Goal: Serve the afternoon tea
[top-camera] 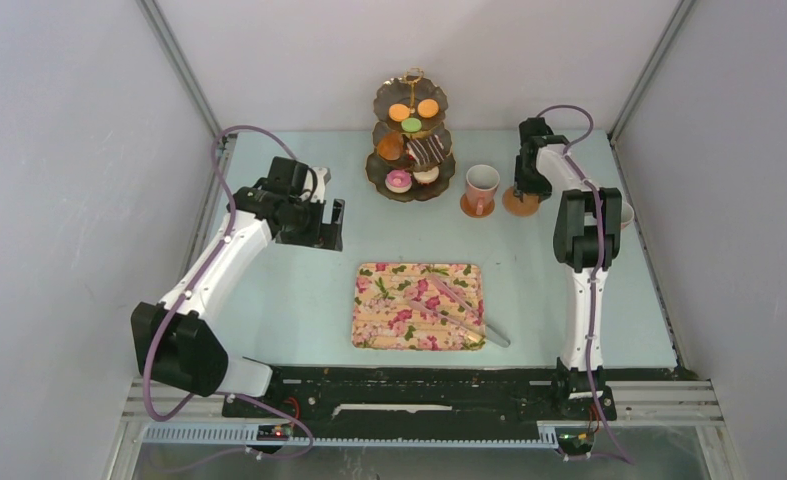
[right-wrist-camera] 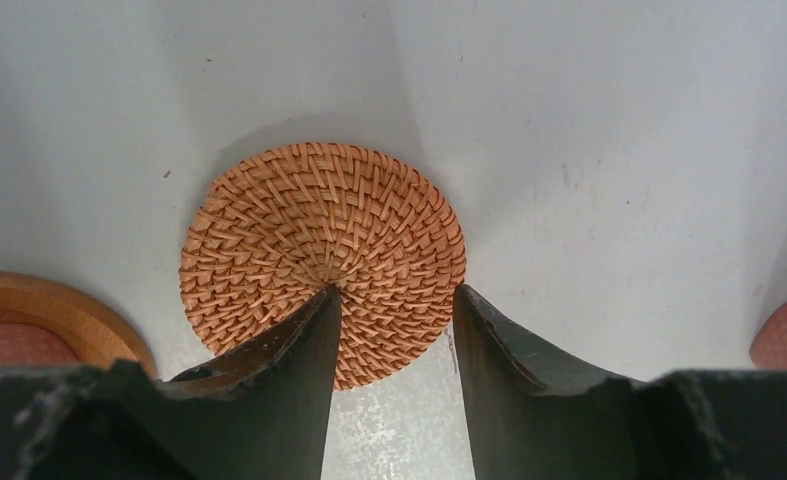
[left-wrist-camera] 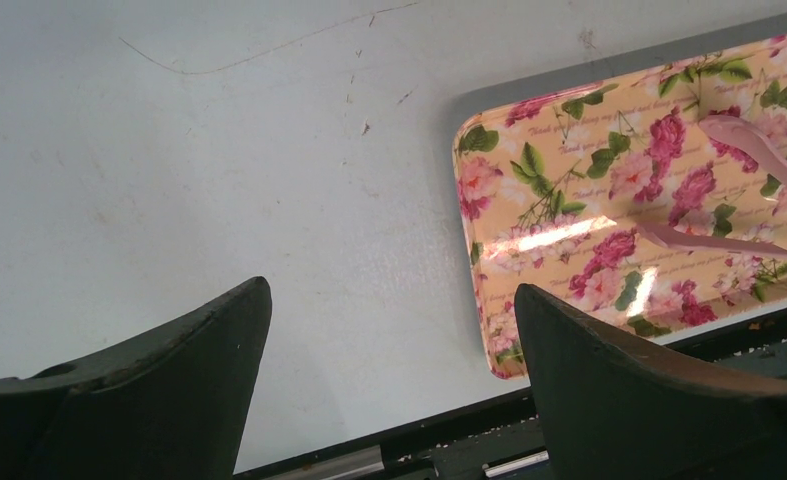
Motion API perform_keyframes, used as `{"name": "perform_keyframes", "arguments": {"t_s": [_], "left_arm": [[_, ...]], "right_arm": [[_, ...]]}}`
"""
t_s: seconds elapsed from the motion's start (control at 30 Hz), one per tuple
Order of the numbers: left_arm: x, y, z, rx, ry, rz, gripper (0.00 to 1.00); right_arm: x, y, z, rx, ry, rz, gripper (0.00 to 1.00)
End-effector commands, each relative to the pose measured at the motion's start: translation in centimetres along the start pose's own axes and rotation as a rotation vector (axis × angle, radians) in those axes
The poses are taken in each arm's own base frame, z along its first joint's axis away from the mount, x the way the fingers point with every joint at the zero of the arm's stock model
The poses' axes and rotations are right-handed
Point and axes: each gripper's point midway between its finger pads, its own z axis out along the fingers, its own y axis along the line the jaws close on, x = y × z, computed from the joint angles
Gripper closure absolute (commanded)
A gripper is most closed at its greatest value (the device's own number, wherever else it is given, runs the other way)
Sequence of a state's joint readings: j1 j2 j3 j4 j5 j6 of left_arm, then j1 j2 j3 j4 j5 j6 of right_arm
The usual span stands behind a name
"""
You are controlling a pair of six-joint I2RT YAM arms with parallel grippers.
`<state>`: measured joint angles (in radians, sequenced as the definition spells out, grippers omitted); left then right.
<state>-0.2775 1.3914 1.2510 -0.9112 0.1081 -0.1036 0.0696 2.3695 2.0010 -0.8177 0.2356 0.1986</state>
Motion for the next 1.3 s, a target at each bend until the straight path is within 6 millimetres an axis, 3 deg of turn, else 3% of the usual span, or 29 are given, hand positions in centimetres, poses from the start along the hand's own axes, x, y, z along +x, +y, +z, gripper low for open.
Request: {"name": "perform_keyframes", "arguments": {"t_s": [0.0,0.17,0.3,0.47,0.57,0.7,0.73,0.77,0.83,0.97,1.1,1.27], "left_arm": [[-0.6,-0.2,-0.7,0.006,-0.045,0.030,0.02],[-0.6,-0.3,-0.7,0.011,-0.045,0.030,0.02],[-0.7,-0.3,-0.7,0.014,-0.045,0.031,0.02],[-0.8,-0.7,-0.6,0.033,-0.048,0.035,0.02],[-0.8,-1.1,-0.2,0.059,-0.047,0.031,0.02],[-0.8,-1.5,0.1,0.082,-0.053,0.029,0.02],[-0.8,-1.6,0.1,0.084,-0.055,0.030,0.02],[-0.7,-1.7,0.0,0.088,-0.058,0.031,0.02],[-0.7,-1.7,-0.2,0.088,-0.064,0.035,0.02],[-0.6,-1.6,-0.6,0.086,-0.080,0.040,0.02],[-0.8,-1.5,-1.0,0.077,-0.094,0.047,0.02],[-0.8,-1.3,-1.1,0.071,-0.101,0.054,0.02]], "right_arm": [[0.8,-0.5,1.1,0.029,0.027,-0.025,0.51],[0.0,1.0,0.0,-0.015,-0.011,-0.053,0.50],[-2.4,1.3,-3.3,-0.016,-0.068,-0.025,0.46],[-6.5,-1.4,-12.9,0.012,-0.199,0.043,0.39],[-7.0,-3.4,-18.3,0.016,-0.285,0.061,0.35],[-6.4,-7.1,-22.5,0.014,-0.386,0.124,0.33],[-5.3,-7.9,-21.9,0.009,-0.393,0.123,0.32],[-5.1,-8.9,-23.7,-0.023,-0.457,0.143,0.29],[-4.3,-10.4,-24.6,-0.108,-0.534,0.177,0.28],[-1.8,-14.0,-23.7,-0.120,-0.634,0.224,0.27],[1.5,-16.8,-20.1,-0.106,-0.577,0.267,0.27],[5.0,-18.3,-15.6,-0.170,-0.416,0.289,0.34]]}}
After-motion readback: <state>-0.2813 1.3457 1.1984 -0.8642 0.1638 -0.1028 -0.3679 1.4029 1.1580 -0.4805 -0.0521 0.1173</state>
